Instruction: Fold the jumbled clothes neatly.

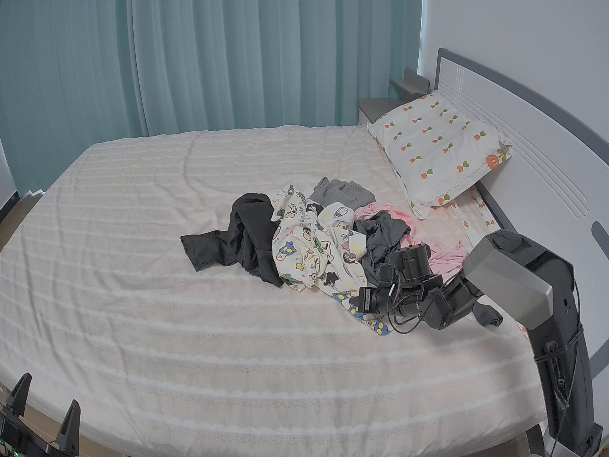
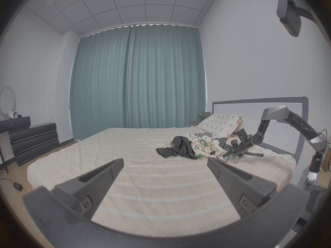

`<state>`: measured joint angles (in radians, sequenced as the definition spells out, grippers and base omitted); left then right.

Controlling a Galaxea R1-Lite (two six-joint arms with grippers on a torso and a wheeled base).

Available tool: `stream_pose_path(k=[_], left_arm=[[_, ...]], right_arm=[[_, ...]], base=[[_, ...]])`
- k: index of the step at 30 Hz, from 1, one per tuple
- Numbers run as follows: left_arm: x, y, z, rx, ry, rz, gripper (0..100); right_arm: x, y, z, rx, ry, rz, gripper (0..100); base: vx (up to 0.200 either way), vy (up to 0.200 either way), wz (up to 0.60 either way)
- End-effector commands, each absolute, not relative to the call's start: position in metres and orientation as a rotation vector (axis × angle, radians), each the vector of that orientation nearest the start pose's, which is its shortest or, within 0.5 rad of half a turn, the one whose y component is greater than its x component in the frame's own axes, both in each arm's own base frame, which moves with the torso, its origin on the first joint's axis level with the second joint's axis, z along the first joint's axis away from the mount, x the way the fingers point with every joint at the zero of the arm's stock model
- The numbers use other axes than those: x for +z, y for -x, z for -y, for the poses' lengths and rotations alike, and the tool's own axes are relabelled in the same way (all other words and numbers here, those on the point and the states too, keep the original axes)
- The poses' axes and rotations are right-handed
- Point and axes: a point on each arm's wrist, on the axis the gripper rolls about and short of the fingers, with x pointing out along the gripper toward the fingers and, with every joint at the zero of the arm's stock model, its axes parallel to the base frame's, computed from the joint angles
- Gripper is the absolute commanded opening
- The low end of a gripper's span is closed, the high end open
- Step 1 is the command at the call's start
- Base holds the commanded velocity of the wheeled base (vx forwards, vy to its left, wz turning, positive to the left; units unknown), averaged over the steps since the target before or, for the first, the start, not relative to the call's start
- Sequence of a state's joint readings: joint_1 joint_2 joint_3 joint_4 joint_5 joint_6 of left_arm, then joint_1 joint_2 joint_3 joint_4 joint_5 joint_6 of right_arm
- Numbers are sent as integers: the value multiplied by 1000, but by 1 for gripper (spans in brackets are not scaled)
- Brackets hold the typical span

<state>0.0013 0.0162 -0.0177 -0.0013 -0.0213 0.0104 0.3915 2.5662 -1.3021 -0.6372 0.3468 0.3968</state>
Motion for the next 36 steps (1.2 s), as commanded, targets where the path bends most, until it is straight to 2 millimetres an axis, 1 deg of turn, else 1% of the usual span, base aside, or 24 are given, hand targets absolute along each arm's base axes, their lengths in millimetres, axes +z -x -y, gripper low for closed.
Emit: stream_pose_path(k=[1, 2, 3, 4, 5, 6, 12, 13, 14, 15, 16, 20, 22, 23, 24, 25, 26, 28, 29, 30, 31, 32, 33, 36], left_arm=[[76, 23, 1, -20, -14, 2, 100], [76, 23, 1, -20, -14, 2, 100], [76, 23, 1, -20, -11, 2, 100], [76, 23, 1, -20, -11, 2, 100], [76, 23, 1, -20, -12, 2, 100], [76, 23, 1, -20, -11, 2, 100], [76, 23, 1, -23, -12, 5, 100], [76, 23, 1, -23, -12, 5, 100], [76, 23, 1, -21, -11, 5, 100], [76, 23, 1, -21, -9, 5, 100], [76, 23, 1, -20, -11, 5, 100], [80, 24, 1, -38, -14, 28, 100], [148, 31, 1, -76, 107, 160, 100], [166, 31, 1, -84, 147, 178, 100], [192, 26, 1, -104, 192, 178, 100], [202, 19, 2, -125, 181, 156, 100], [206, 10, 3, -171, 151, 117, 100], [206, -10, 6, -287, 110, 17, 100], [207, -26, 8, -372, 94, -51, 100], [208, -37, 10, -415, 93, -88, 100], [210, -42, 11, -433, 92, -100, 100], [214, -64, 14, -506, 88, -143, 100], [214, -82, 18, -578, 79, -181, 100], [204, -115, 34, -708, 81, -284, 100]], right_arm=[[16, -377, -171, 719, -442, -743, 0], [16, -377, -171, 719, -442, -743, 0], [29, -362, -168, 745, -460, -725, 0], [34, -355, -167, 753, -470, -717, 0], [35, -354, -166, 752, -473, -717, 0], [44, -343, -163, 765, -483, -700, 0], [69, -301, -155, 809, -474, -660, 0], [70, -299, -155, 813, -474, -657, 0], [78, -287, -153, 829, -471, -632, 0], [79, -286, -153, 832, -470, -629, 0], [89, -273, -152, 855, -465, -594, 0], [105, -250, -149, 889, -458, -539, 0], [110, -239, -151, 901, -451, -524, 0], [111, -238, -152, 902, -450, -521, 0], [115, -237, -155, 901, -448, -504, 0], [118, -236, -156, 900, -446, -486, 0], [121, -236, -157, 900, -444, -463, 0], [127, -235, -158, 905, -448, -420, 0], [130, -236, -158, 909, -451, -393, 0], [132, -236, -159, 917, -450, -378, 0], [132, -235, -160, 919, -450, -375, 0], [136, -235, -163, 934, -450, -361, 0], [141, -237, -167, 947, -451, -342, 0], [146, -235, -178, 977, -450, -329, 0]], base=[[0, 0, 0], [0, 0, 0], [0, 0, 0], [0, 0, 0], [0, 0, 0], [0, 0, 0], [0, 0, 0], [0, 0, 0], [0, 0, 0], [0, 0, 0], [0, 0, 0], [0, 0, 0], [0, 0, 0], [0, 0, 0], [0, 0, 0], [0, 0, 0], [0, 0, 0], [0, 0, 0], [0, 0, 0], [0, 0, 0], [0, 0, 0], [0, 0, 0], [0, 0, 0], [0, 0, 0]])
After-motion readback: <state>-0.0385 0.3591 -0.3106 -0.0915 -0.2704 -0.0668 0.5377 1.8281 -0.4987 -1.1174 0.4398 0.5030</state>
